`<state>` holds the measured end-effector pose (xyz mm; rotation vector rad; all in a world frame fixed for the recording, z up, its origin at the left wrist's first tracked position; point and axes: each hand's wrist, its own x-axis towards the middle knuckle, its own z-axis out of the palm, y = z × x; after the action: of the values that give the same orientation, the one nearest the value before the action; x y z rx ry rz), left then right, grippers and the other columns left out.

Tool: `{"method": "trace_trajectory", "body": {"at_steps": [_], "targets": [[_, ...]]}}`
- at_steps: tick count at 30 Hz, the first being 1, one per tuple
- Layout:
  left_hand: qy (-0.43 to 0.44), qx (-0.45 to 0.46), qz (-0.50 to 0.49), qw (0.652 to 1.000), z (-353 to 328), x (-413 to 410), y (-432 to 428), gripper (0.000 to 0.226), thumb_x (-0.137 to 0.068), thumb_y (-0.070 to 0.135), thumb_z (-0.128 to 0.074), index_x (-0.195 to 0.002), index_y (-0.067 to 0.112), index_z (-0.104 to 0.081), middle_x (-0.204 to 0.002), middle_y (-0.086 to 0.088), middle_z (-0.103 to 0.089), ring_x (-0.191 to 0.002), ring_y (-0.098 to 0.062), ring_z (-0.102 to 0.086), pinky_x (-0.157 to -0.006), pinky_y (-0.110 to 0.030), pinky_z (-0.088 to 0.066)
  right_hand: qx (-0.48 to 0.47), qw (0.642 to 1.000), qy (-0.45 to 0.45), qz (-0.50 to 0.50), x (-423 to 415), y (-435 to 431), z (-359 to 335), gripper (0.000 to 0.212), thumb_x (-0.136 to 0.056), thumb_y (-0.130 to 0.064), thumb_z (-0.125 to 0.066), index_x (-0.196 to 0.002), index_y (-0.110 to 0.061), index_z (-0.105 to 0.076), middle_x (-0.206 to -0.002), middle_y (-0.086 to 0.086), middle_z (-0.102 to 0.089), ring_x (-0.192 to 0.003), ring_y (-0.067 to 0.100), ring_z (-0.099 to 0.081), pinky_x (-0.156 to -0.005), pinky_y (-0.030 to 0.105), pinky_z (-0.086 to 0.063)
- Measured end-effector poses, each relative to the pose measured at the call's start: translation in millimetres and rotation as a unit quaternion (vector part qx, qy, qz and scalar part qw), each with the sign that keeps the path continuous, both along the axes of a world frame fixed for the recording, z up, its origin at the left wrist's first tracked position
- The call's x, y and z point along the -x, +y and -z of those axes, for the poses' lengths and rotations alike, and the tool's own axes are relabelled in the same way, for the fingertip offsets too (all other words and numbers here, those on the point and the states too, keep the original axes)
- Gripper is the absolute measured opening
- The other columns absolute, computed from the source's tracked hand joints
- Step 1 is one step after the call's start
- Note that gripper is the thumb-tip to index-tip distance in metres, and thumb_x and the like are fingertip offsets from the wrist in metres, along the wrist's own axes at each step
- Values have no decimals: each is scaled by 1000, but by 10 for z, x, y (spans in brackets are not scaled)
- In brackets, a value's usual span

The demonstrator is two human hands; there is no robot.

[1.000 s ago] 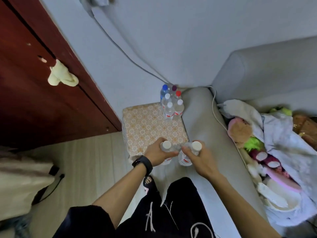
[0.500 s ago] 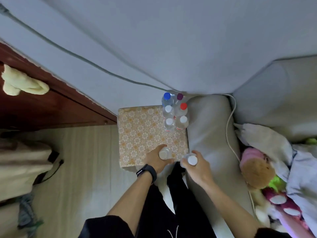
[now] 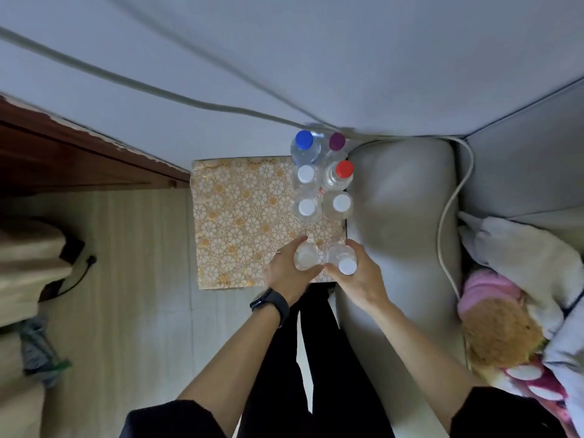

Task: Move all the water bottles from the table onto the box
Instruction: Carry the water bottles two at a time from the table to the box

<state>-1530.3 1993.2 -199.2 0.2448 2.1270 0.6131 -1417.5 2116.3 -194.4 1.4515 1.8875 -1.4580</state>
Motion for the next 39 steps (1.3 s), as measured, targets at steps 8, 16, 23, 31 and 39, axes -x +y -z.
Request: {"method": "trace_trajectory", "body": {"at_steps": [8,16,23,31,39], "targets": [[-42,15,-4,999,36,41,-158,85,-76,44,-77,-148,39,-31,-117,6,-63,-106,-24,-63,-88,-36,-53,23,999,-21,-42,-85,29,-95,89,-85,-44,-73,-156,-31,-22,-145,-6,-49,-135,16,-44,-98,22,-33],[-47,29,-16,998,13,76,-144,75,-74,46,-78,-137,37,-39,-108,1,-67,-95,-25,-66,-83,-39,-57,-105,987,-35,-120,-8,-7,-168,61,-88,-46,-67,-143,-31,-44,-137,-5,-59,-125,25,-55,-99,38,-42],[-11,29,-16,999,-47,389,-266,75,-73,52,-80,-136,29,-44,-112,1,-67,-94,-23,-65,-75,-31,-52,-201,955,-16,-217,200,-63,-312,28,-91,-40,-63,-118,-33,-64,-120,-10,-65,-88,30,-67,-78,39,-52],[59,46,-6,997,-124,1245,-383,76,-72,53,-81,-135,29,-44,-111,0,-66,-94,-24,-65,-74,-34,-56,-181,944,35,-273,911,-332,-535,48,-96,-49,-56,-137,-26,-55,-123,1,-67,-108,24,-66,-93,39,-48],[98,1,8,995,-44,1876,-116,75,-76,44,-81,-138,24,-43,-105,0,-64,-89,-21,-61,-70,-29,-52,-318,877,30,-360,1742,-257,-423,52,-102,-52,-38,-136,-14,-49,-117,5,-64,-93,30,-67,-70,37,-48]]}}
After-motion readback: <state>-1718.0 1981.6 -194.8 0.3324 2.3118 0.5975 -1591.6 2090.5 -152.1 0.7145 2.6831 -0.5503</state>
